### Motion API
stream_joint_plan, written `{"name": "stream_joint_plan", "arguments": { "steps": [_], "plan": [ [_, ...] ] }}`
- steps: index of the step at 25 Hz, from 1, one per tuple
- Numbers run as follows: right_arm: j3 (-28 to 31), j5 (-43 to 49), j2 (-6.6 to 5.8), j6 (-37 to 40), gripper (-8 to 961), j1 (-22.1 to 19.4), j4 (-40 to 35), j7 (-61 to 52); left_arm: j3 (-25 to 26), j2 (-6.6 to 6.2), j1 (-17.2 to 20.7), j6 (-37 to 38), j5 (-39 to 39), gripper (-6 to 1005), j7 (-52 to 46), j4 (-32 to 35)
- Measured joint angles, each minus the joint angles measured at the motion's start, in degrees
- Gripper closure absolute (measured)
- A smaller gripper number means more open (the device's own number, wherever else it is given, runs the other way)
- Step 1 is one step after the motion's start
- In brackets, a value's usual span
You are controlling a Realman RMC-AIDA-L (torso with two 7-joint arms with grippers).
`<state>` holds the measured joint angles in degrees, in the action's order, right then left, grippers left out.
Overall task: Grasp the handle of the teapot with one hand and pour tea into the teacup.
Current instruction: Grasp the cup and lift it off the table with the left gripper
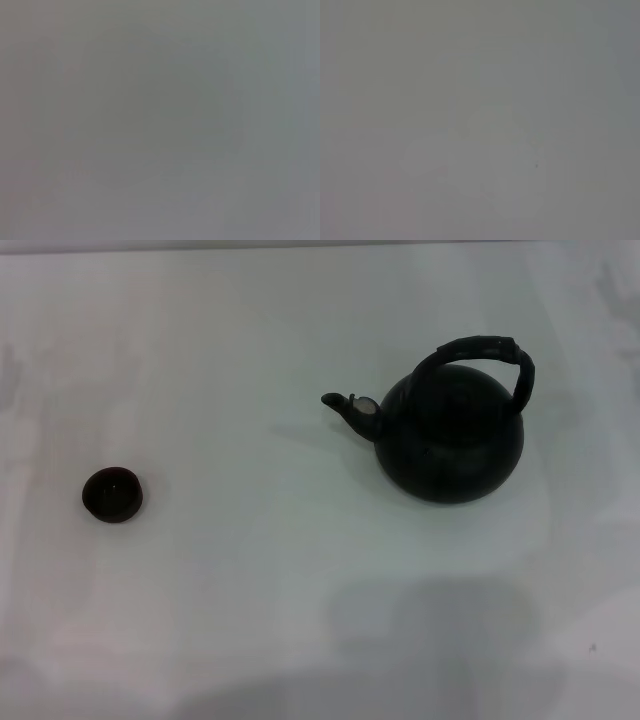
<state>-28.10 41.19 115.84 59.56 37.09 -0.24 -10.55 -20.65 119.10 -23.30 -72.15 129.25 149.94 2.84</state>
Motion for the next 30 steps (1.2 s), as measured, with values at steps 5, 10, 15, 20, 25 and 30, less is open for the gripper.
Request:
{"name": "stream_joint_plan", "arguments": {
  "steps": [5,10,15,20,25,30],
  "plan": [
    [0.01,-0.12,0.0,0.18,68,-0.26,0.11,-0.06,0.0,0.04,0.05,0.0,-0.06,112,-0.24,-0.16],
    [0.42,-0.25,0.0,0.03,68,-0.42,0.11,-0.09,0.05,0.08,-0.08,-0.21,0.08,115,-0.27,-1.23],
    [0.61,-0.32,0.0,0.0,69,-0.58,0.06,-0.09,0.02,0.08,0.0,-0.57,-0.27,116,-0.28,-1.67],
    [0.62,-0.42,-0.1,-0.03,69,-0.92,-0.37,-0.09,-0.05,0.09,0.25,-1.36,-1.83,116,-0.33,-2.38],
    [0.6,-0.52,-0.24,-0.07,69,-1.18,-0.75,-0.09,-0.09,0.08,1.7,-4.86,-5.96,116,-0.35,-2.42],
    [0.71,-0.69,-0.28,-0.24,69,-1.37,-1.91,-0.09,-0.09,0.08,5.06,-9.91,-10.82,115,-0.33,-2.81]
  ]
}}
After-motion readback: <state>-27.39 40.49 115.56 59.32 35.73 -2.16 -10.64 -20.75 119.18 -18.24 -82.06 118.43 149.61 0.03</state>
